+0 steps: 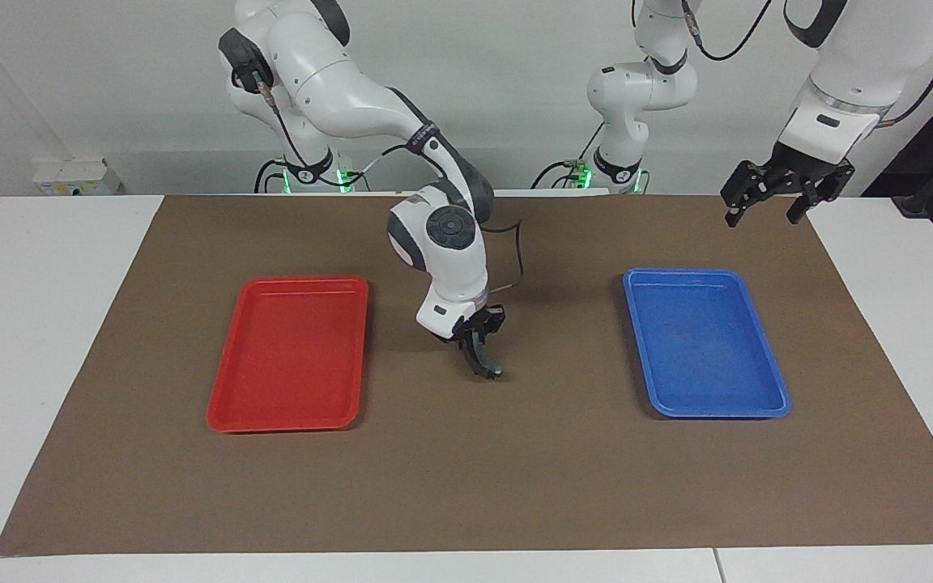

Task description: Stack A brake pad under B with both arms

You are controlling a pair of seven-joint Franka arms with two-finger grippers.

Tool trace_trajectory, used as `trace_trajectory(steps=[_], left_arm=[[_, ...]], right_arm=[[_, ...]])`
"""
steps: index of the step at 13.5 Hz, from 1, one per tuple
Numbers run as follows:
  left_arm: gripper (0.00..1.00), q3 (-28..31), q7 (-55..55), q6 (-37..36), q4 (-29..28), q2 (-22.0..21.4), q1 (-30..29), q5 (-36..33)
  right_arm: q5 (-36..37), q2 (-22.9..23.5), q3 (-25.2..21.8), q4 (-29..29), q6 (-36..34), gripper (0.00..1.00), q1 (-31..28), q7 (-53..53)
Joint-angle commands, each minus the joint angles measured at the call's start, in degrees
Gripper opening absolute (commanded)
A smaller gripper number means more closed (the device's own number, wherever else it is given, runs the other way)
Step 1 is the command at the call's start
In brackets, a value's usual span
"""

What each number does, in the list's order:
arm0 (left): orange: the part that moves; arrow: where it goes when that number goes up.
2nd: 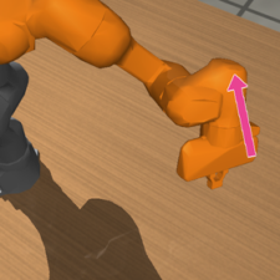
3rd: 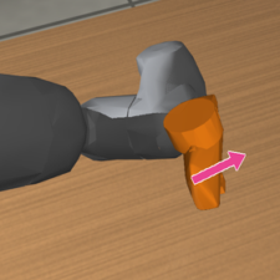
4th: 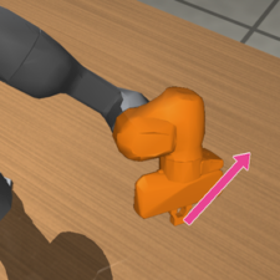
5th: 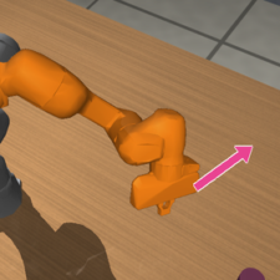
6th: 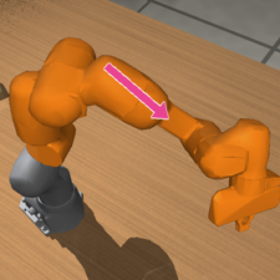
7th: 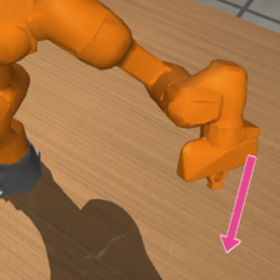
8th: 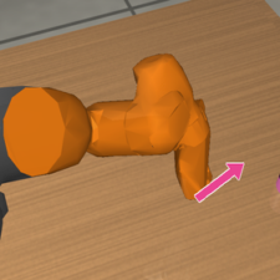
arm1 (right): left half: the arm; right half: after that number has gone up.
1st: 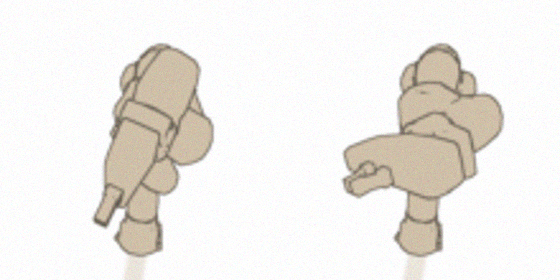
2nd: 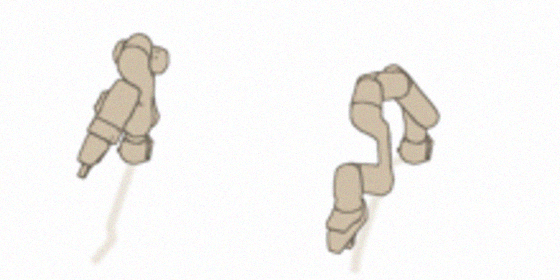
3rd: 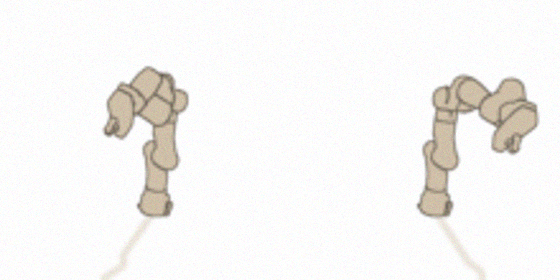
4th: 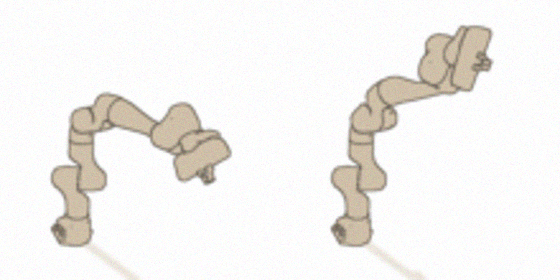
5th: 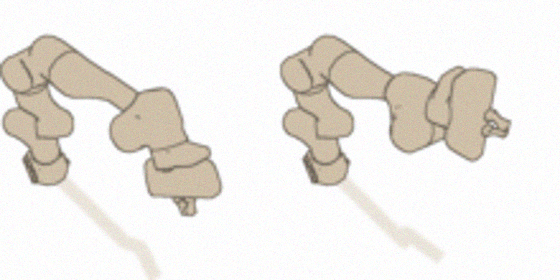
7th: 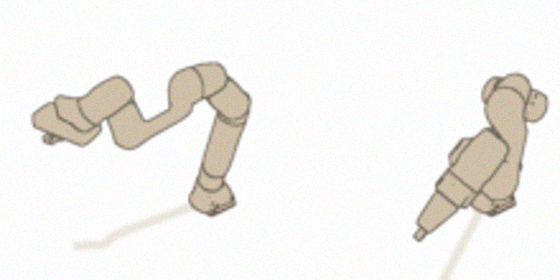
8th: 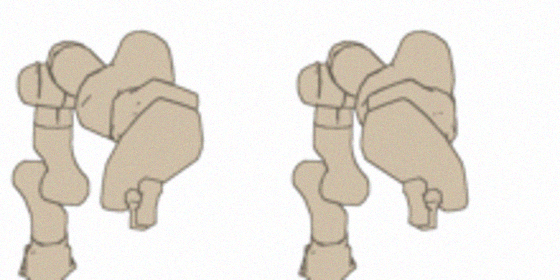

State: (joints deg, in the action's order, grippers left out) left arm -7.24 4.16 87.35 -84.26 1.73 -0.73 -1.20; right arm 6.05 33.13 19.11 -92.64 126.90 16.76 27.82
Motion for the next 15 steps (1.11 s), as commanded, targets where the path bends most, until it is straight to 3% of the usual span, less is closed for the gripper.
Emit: trace_trajectory(steps=[1,6,15], left_arm=[[1.0,0.4,-0.7,-0.2,-1.9,-1.5,0.0,0.3],[1.0,0.6,-0.4,-0.3,-2.6,-1.7,0.6,0.4],[1.0,1.2,-0.2,-0.2,-3.3,-2.1,0.6,0.4]], right_arm=[[1.4,-0.3,0.8,-1.2,1.4,0.0,-0.9,1.6],[1.9,-0.9,0.8,-4.6,4.3,0.0,-1.4,1.6],[1.9,-1.6,0.8,-4.9,1.8,0.01,-1.1,1.8]])
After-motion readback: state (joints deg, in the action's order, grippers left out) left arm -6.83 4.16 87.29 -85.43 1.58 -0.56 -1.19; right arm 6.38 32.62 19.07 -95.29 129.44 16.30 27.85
